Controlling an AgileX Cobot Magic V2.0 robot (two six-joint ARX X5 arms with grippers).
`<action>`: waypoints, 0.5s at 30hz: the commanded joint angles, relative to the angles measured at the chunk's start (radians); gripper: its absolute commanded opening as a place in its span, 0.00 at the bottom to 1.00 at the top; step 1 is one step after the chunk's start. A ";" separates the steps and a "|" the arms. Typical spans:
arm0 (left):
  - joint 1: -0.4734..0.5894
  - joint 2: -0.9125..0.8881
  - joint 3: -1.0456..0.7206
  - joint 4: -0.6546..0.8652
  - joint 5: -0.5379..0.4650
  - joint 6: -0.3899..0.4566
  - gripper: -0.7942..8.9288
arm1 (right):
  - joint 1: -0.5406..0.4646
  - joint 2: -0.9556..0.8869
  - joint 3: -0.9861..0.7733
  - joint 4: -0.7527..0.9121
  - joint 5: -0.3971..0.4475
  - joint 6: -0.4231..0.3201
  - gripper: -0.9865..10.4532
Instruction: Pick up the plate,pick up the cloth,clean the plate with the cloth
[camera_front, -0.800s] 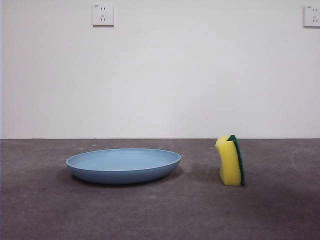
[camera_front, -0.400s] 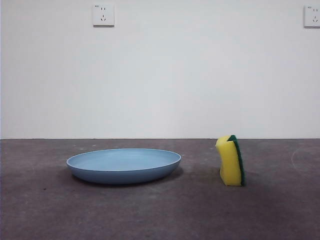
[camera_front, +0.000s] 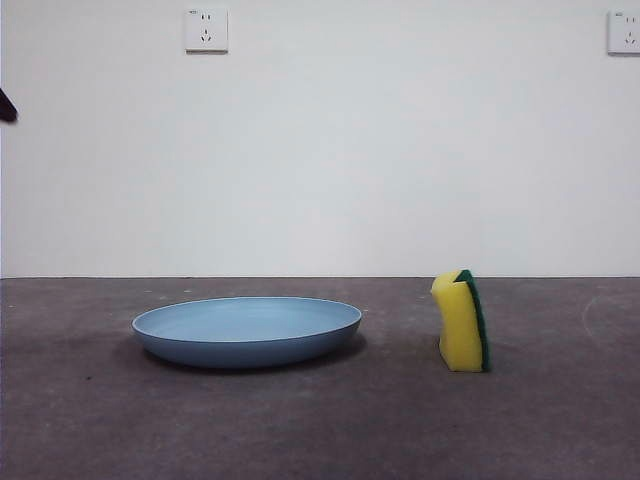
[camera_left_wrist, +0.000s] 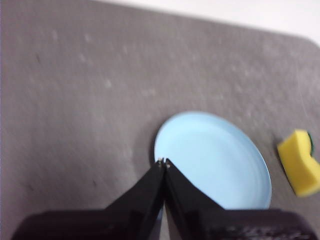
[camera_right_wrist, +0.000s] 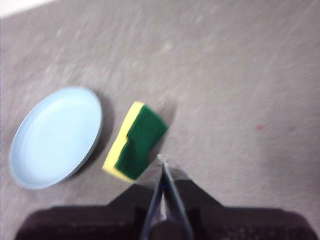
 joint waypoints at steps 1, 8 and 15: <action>0.001 0.086 0.029 -0.047 0.087 0.012 0.08 | -0.002 0.061 0.019 -0.002 -0.055 -0.028 0.09; -0.019 0.240 0.075 -0.070 0.172 0.011 0.35 | -0.001 0.120 0.029 -0.002 -0.080 -0.030 0.34; -0.076 0.336 0.126 -0.021 0.153 0.004 0.48 | 0.000 0.120 0.031 -0.001 -0.079 -0.029 0.40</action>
